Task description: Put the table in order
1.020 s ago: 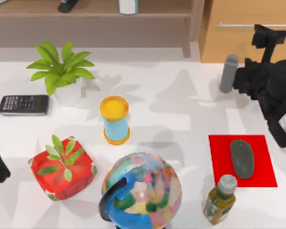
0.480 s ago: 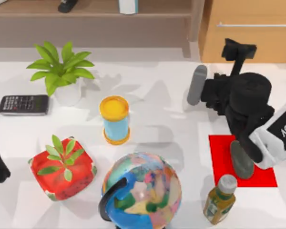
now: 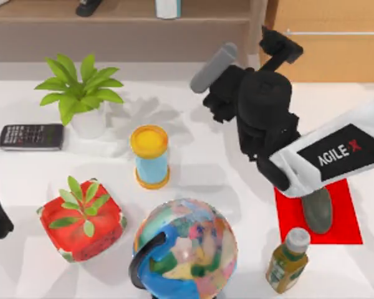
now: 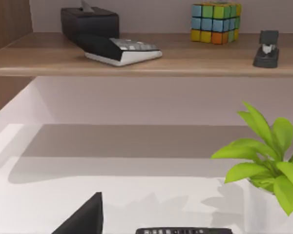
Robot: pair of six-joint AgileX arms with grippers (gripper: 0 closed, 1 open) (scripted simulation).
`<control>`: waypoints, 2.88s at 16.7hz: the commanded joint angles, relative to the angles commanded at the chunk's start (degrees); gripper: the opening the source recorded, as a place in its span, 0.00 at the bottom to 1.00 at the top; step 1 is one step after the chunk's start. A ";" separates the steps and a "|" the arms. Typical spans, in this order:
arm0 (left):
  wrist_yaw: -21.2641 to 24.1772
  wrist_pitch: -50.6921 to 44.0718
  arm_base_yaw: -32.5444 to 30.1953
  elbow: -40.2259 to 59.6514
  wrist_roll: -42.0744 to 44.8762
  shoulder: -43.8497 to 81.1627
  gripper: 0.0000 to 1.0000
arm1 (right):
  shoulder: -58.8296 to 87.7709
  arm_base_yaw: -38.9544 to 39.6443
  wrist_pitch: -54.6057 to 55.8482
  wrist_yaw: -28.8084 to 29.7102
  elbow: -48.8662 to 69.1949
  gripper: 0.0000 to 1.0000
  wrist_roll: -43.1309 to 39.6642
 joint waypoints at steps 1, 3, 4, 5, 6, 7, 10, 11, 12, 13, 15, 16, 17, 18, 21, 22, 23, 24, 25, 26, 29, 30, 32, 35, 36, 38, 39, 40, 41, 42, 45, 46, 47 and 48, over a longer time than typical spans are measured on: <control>0.00 0.00 0.00 0.00 0.00 0.00 1.00 | -0.15 1.68 -1.71 1.08 4.28 1.00 5.84; 0.00 0.00 0.00 0.00 0.00 0.00 1.00 | -0.56 4.26 -6.08 3.02 14.16 1.00 18.51; 0.00 0.00 0.00 0.00 0.00 0.00 1.00 | -0.46 5.16 -8.71 3.91 19.31 1.00 24.51; 0.00 0.00 0.00 0.00 0.00 0.00 1.00 | -0.03 5.83 -11.72 4.78 24.17 1.00 29.99; 0.00 0.00 0.00 0.00 0.00 0.00 1.00 | 0.76 6.32 -15.00 5.65 28.50 1.00 34.87; 0.00 0.00 0.00 0.00 0.00 0.00 1.00 | 1.87 6.69 -18.30 6.48 32.23 1.00 39.12; 0.00 0.00 0.00 0.00 0.00 0.00 1.00 | 6.44 7.50 -26.41 8.43 40.26 1.00 48.37; 0.00 0.00 0.00 0.00 0.00 0.00 1.00 | 7.94 7.67 -28.19 8.93 41.90 1.00 50.28; 0.00 0.00 0.00 0.00 0.00 0.00 1.00 | 9.09 7.78 -29.44 9.32 43.03 1.00 51.60; 0.00 0.00 0.00 0.00 0.00 0.00 1.00 | 9.67 7.84 -30.06 9.53 43.56 1.00 52.24; 0.00 0.00 0.00 0.00 0.00 0.00 1.00 | 9.74 7.85 -30.13 9.56 43.62 1.00 52.31; 0.00 0.00 0.00 0.00 0.00 0.00 1.00 | 9.74 7.85 -30.13 9.56 43.62 1.00 52.31; 0.00 0.00 0.00 0.00 0.00 0.00 1.00 | 9.74 7.85 -30.13 9.56 43.62 1.00 52.31; 0.00 0.00 0.00 0.00 0.00 0.00 1.00 | 9.53 7.51 -30.05 9.45 43.44 1.00 52.25; 0.00 0.00 0.00 0.00 0.00 0.00 1.00 | 10.94 7.24 -31.07 8.95 45.73 1.00 52.29; 0.00 0.00 0.00 0.00 0.00 0.00 1.00 | 11.70 7.01 -31.65 8.73 47.17 1.00 52.28; 0.00 0.00 0.00 0.00 0.00 0.00 1.00 | 12.45 6.73 -32.30 8.46 48.66 1.00 52.27; 0.00 0.00 0.00 0.00 0.00 0.00 1.00 | 13.05 6.50 -32.85 8.24 49.79 1.00 52.27; 0.00 0.00 0.00 0.00 0.00 0.00 1.00 | 13.40 6.38 -33.14 8.12 50.34 1.00 52.26; 0.00 0.00 0.00 0.00 0.00 0.00 1.00 | 13.43 6.37 -33.16 8.11 50.39 1.00 52.26; 0.00 0.00 0.00 0.00 0.00 0.00 1.00 | 13.43 6.37 -33.16 8.11 50.39 0.92 52.26; 0.00 0.00 0.00 0.00 0.00 0.00 1.00 | 13.43 6.37 -33.16 8.11 50.39 0.85 52.26; 0.00 0.00 0.00 0.00 0.00 0.00 1.00 | 13.43 6.37 -33.16 8.11 50.39 0.70 52.26; 0.00 0.00 0.00 0.00 0.00 0.00 1.00 | 13.43 6.37 -33.16 8.11 50.39 0.47 52.26; 0.00 0.00 0.00 0.00 0.00 0.00 1.00 | 13.43 6.37 -33.16 8.11 50.39 0.40 52.26; 0.00 0.00 0.00 0.00 0.00 0.00 1.00 | 13.43 6.37 -33.16 8.11 50.39 0.25 52.26; 0.00 0.00 0.00 0.00 0.00 0.00 1.00 | 13.43 6.37 -33.16 8.11 50.39 0.17 52.26; 0.00 0.00 0.00 0.00 0.00 0.00 1.00 | 13.43 6.37 -33.16 8.11 50.39 0.10 52.26; 0.00 0.00 0.00 0.00 0.00 0.00 1.00 | 13.43 6.37 -33.16 8.11 50.39 0.02 52.26; 0.00 0.00 0.00 0.00 0.00 0.00 1.00 | 13.43 6.37 -33.16 8.11 50.39 0.00 52.26; 0.00 0.00 0.00 0.00 0.00 0.00 1.00 | 13.43 6.37 -33.16 8.11 50.39 0.00 52.26; 0.00 0.00 0.00 0.00 0.00 0.00 1.00 | 13.43 6.37 -33.16 8.11 50.39 0.00 52.26; 0.00 0.00 0.00 0.00 0.00 0.00 1.00 | 13.43 6.37 -33.16 8.11 50.39 0.00 52.26; 0.00 0.00 0.00 0.00 0.00 0.00 1.00 | 13.43 6.37 -33.16 8.11 50.39 0.00 52.26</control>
